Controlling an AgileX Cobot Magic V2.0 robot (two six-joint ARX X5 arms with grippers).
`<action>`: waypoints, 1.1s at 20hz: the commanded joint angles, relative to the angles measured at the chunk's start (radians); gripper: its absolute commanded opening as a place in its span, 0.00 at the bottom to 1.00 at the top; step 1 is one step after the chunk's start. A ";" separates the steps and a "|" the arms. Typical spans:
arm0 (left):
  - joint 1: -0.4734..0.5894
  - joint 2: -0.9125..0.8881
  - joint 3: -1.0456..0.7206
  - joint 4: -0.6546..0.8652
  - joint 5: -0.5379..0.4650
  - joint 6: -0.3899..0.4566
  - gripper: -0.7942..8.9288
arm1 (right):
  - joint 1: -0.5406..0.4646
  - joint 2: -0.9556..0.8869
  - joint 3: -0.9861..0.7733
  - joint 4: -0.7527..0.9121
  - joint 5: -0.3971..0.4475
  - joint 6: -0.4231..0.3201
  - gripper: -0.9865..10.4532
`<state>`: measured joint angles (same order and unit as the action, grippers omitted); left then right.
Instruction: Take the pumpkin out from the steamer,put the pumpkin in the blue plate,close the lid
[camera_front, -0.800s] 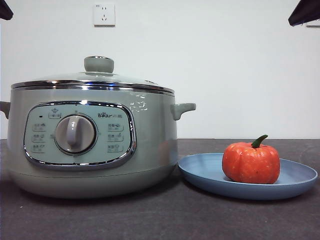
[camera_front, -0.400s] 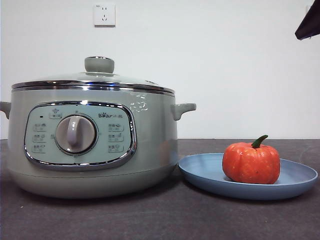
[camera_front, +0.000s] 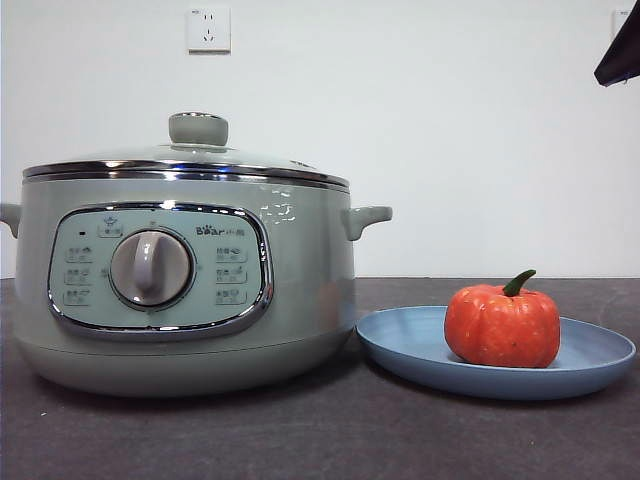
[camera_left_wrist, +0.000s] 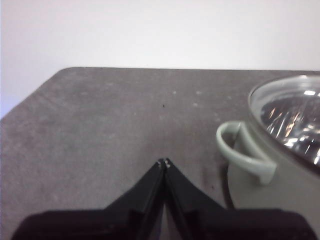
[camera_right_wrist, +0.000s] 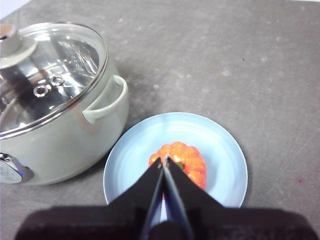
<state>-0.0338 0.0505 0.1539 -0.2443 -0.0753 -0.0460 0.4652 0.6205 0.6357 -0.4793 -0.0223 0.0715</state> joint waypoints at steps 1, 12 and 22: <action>0.004 -0.019 -0.054 0.045 0.003 -0.013 0.08 | 0.001 0.000 -0.003 0.002 0.003 0.009 0.09; 0.004 -0.019 -0.144 0.048 0.002 -0.014 0.08 | 0.001 0.000 -0.003 -0.001 0.003 0.009 0.09; 0.004 -0.018 -0.146 0.053 0.002 -0.039 0.08 | 0.001 0.000 -0.003 -0.001 0.003 0.009 0.09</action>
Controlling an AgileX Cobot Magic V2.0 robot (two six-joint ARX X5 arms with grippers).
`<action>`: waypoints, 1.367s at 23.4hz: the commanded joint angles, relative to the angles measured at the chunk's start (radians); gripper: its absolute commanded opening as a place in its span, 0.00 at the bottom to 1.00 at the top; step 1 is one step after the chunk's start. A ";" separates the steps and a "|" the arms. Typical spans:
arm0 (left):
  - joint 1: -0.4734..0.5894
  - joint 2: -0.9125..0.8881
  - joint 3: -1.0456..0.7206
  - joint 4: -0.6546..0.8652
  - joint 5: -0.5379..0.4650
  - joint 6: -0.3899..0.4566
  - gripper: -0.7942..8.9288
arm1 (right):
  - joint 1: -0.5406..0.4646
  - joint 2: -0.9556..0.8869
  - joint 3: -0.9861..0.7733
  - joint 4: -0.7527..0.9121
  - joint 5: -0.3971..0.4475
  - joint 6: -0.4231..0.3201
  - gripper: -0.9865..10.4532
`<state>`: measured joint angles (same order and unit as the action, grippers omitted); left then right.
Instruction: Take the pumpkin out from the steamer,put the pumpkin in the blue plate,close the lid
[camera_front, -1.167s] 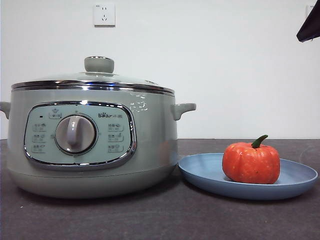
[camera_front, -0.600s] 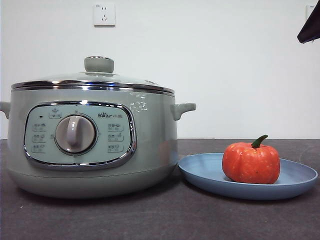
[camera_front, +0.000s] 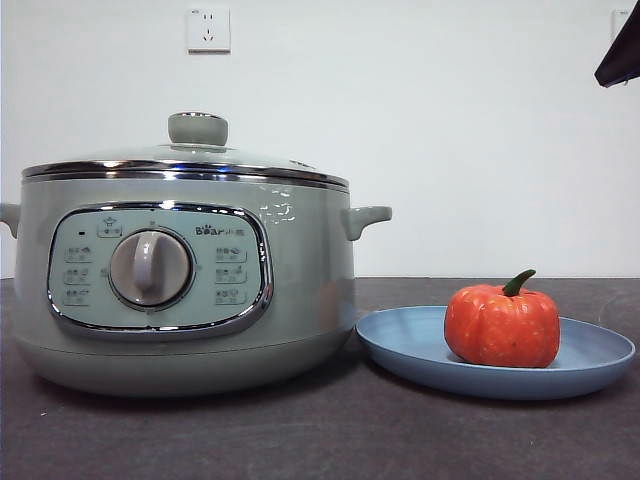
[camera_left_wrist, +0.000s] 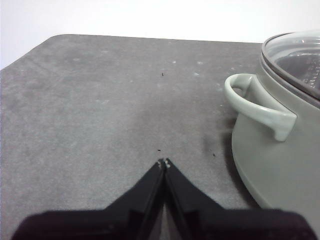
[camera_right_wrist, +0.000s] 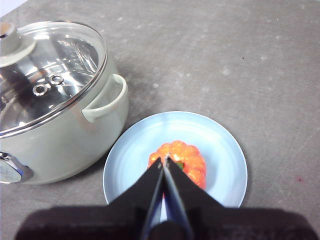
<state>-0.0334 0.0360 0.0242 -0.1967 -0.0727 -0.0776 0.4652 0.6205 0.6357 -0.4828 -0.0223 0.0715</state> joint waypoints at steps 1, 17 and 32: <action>0.004 -0.003 -0.017 0.006 -0.002 -0.008 0.08 | 0.001 0.000 -0.003 0.002 0.003 0.009 0.09; 0.004 -0.003 -0.017 0.006 -0.002 -0.008 0.08 | -0.051 -0.127 -0.025 0.070 -0.005 -0.259 0.09; 0.004 -0.003 -0.017 0.006 -0.002 -0.008 0.08 | -0.415 -0.565 -0.479 0.252 -0.163 -0.165 0.09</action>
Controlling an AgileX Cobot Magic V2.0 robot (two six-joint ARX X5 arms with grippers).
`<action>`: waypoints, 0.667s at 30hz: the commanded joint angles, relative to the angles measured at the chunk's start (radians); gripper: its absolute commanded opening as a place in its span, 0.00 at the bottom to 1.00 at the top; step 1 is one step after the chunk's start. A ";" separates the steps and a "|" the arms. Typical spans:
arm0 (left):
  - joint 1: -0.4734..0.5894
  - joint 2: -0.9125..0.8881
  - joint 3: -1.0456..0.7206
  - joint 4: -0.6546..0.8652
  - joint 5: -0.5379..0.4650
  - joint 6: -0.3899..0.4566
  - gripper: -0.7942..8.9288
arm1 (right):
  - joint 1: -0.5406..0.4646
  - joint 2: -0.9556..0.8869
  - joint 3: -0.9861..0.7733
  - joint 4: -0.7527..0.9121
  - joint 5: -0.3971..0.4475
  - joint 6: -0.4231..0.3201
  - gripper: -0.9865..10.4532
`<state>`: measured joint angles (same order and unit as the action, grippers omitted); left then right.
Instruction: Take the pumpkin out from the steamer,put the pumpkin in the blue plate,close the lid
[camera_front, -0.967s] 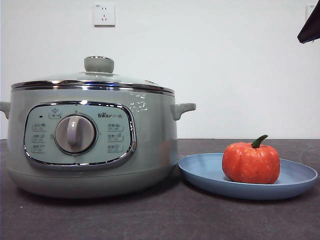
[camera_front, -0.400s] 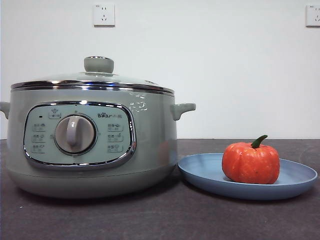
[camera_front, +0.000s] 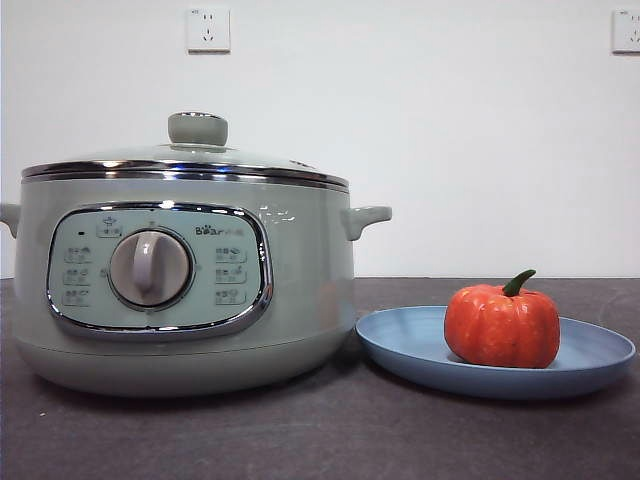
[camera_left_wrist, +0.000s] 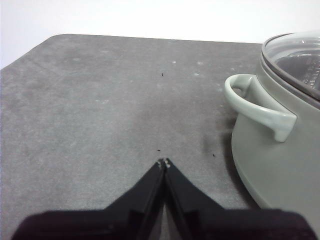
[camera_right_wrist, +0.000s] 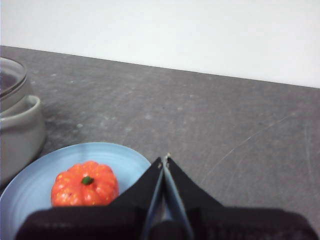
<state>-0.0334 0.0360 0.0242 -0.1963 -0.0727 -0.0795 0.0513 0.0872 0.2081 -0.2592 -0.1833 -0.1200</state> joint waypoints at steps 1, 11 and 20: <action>0.004 -0.003 -0.017 0.005 -0.002 -0.006 0.08 | -0.001 -0.047 -0.077 0.050 -0.003 0.034 0.09; 0.004 -0.003 -0.017 0.005 -0.002 -0.006 0.08 | -0.001 -0.086 -0.201 0.085 0.005 0.077 0.09; 0.004 -0.003 -0.017 0.005 -0.002 -0.006 0.08 | 0.003 -0.086 -0.201 0.094 0.006 0.117 0.09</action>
